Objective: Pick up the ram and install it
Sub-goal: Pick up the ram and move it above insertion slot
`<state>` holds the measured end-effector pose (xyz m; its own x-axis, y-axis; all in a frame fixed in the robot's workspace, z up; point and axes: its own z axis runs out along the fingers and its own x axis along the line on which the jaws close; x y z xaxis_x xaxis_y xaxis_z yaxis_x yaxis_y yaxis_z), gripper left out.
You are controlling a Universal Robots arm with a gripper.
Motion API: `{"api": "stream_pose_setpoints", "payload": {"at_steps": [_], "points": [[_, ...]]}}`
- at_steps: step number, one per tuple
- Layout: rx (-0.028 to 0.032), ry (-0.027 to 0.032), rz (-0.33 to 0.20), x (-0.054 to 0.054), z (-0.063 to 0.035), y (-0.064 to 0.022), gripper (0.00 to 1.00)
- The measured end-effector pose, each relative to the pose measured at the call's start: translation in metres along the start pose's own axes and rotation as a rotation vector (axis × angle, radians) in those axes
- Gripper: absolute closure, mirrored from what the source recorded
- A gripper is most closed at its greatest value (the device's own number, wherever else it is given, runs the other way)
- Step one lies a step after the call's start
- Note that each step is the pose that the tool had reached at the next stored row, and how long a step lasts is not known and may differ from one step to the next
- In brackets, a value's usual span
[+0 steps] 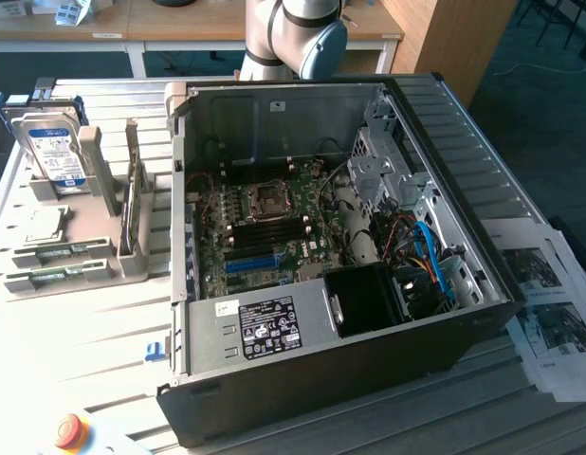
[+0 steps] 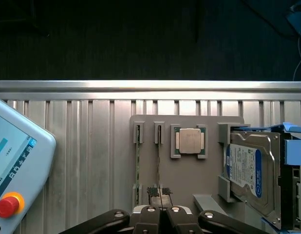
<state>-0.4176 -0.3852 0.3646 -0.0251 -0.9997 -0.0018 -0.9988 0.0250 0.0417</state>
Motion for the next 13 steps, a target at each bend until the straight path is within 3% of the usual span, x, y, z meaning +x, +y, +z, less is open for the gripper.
{"api": "stream_pose_setpoints", "payload": {"at_steps": [12, 13], "points": [[0.0000, 0.0000, 0.000, 0.0000, 0.0007, 0.0000, 0.89], [0.0001, 0.0000, 0.000, 0.0000, 0.0007, 0.0000, 0.83]]}}
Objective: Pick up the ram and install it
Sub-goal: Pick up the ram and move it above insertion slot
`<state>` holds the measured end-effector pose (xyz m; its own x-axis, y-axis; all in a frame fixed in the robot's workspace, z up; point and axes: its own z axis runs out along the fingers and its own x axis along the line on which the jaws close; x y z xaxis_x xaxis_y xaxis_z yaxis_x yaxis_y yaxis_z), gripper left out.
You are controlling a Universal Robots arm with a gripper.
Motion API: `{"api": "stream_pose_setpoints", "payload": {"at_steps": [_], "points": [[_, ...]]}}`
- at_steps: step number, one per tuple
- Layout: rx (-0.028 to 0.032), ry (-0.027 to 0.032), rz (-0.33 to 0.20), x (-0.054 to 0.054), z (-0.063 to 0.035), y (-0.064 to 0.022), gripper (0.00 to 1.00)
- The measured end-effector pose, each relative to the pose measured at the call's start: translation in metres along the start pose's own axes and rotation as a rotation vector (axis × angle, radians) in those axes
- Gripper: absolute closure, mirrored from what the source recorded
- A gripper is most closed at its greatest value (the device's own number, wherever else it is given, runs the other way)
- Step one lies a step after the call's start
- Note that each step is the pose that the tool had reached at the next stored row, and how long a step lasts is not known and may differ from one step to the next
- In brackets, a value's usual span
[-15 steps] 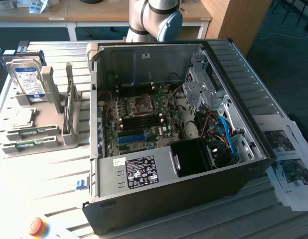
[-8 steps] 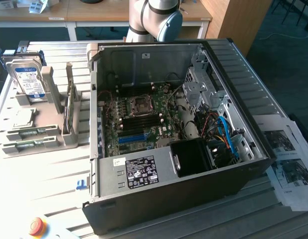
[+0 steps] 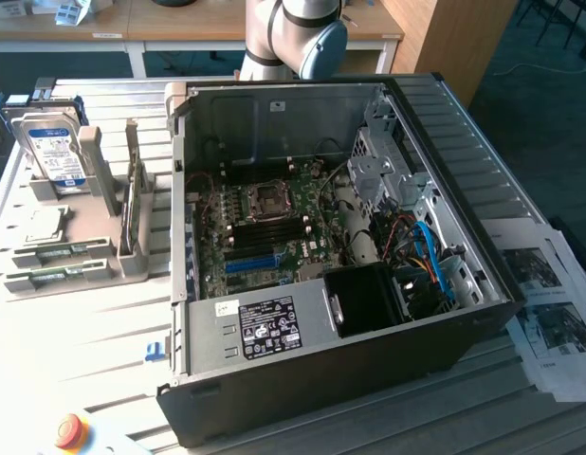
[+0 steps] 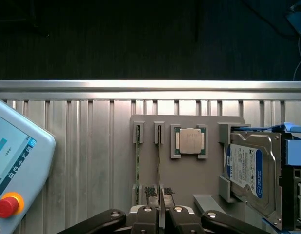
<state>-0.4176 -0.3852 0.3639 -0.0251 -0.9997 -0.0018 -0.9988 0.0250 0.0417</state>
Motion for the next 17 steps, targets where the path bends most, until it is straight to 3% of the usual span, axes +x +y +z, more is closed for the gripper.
{"api": "stream_pose_setpoints", "payload": {"at_steps": [6, 7, 10, 17], "points": [[0.0000, 0.0000, 0.000, 0.000, 0.0000, 0.0000, 0.82], [0.0000, 0.0000, 0.000, 0.000, 0.0000, 0.0000, 0.75], [0.0000, 0.0000, 0.000, 0.000, 0.0000, 0.0000, 0.75], [0.0013, -0.0003, 0.000, 0.000, 0.0119, -0.0005, 0.75]]}}
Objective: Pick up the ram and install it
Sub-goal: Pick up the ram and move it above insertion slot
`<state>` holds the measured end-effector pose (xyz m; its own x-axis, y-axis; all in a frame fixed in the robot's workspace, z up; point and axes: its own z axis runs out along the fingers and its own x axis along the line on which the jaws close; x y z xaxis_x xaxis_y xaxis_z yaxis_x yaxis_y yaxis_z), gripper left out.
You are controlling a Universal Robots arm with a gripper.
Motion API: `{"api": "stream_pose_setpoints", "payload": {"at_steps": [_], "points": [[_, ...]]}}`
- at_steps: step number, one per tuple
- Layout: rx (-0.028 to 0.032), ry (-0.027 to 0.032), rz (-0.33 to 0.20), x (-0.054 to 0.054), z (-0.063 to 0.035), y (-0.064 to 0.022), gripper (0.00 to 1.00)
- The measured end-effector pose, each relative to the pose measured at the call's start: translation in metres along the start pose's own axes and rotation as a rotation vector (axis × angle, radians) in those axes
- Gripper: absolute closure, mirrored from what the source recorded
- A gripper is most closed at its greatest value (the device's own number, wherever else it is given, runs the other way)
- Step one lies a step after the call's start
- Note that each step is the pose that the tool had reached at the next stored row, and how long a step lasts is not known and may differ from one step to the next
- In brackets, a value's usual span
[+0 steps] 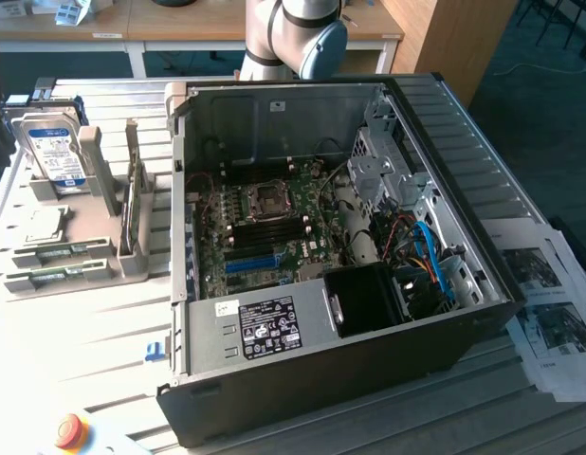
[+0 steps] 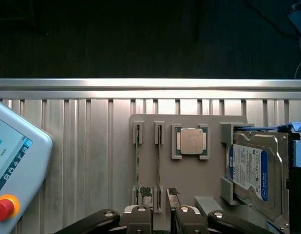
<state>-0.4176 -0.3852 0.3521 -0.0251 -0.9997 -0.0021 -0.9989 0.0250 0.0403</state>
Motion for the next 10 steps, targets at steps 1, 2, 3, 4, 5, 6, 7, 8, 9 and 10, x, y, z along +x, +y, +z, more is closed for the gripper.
{"api": "stream_pose_setpoints", "payload": {"at_steps": [1, 2, 3, 4, 5, 6, 7, 8, 9, 10], "points": [[-0.0001, 0.0000, 0.000, 0.000, 0.0017, -0.0001, 0.75], [0.0000, -0.0002, 0.000, 0.000, 0.0036, -0.0001, 0.75], [0.0000, -0.0002, 0.000, 0.000, 0.0054, -0.0002, 0.75], [-0.0001, -0.0004, 0.000, 0.000, 0.0073, -0.0002, 0.75], [0.0000, -0.0008, 0.000, 0.000, 0.0091, -0.0003, 0.75], [-0.0001, -0.0010, 0.000, 0.000, 0.0109, -0.0004, 0.75], [0.0000, -0.0013, 0.000, 0.000, 0.0127, -0.0004, 0.75], [0.0000, -0.0016, 0.000, 0.000, 0.0144, -0.0005, 0.75], [0.0000, -0.0020, 0.000, 0.000, 0.0161, -0.0006, 0.75], [0.0001, -0.0024, 0.000, 0.000, 0.0179, -0.0007, 0.75]]}}
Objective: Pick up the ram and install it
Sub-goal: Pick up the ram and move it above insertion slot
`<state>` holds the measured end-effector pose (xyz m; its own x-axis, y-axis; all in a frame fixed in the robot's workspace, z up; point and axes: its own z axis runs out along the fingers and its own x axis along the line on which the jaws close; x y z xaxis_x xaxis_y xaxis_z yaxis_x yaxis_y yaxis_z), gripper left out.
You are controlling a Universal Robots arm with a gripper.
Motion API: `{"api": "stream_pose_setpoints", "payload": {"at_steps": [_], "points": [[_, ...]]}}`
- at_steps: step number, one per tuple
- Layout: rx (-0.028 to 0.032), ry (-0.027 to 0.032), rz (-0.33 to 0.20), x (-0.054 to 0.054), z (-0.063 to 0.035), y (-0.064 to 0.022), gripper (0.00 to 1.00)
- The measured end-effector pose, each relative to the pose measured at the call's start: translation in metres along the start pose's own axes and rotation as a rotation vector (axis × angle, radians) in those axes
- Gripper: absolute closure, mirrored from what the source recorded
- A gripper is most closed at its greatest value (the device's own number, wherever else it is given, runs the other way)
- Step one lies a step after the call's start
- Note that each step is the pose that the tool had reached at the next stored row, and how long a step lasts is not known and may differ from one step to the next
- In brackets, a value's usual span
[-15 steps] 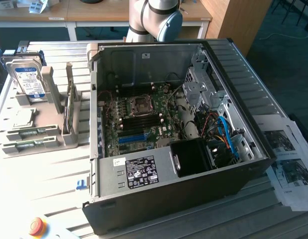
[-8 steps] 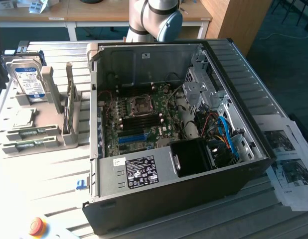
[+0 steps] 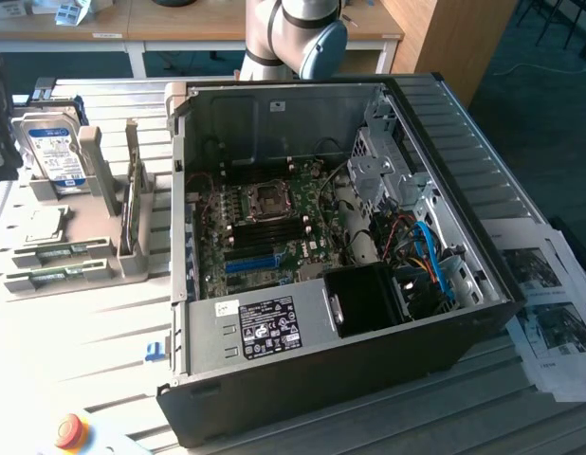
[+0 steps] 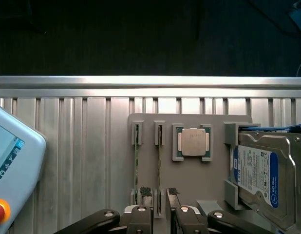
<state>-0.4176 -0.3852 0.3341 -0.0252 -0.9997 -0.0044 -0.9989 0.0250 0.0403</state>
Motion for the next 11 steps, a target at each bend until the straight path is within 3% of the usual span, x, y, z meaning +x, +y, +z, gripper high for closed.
{"api": "stream_pose_setpoints", "payload": {"at_steps": [11], "points": [[0.0001, -0.0062, 0.000, 0.000, 0.0199, -0.0008, 0.75]]}}
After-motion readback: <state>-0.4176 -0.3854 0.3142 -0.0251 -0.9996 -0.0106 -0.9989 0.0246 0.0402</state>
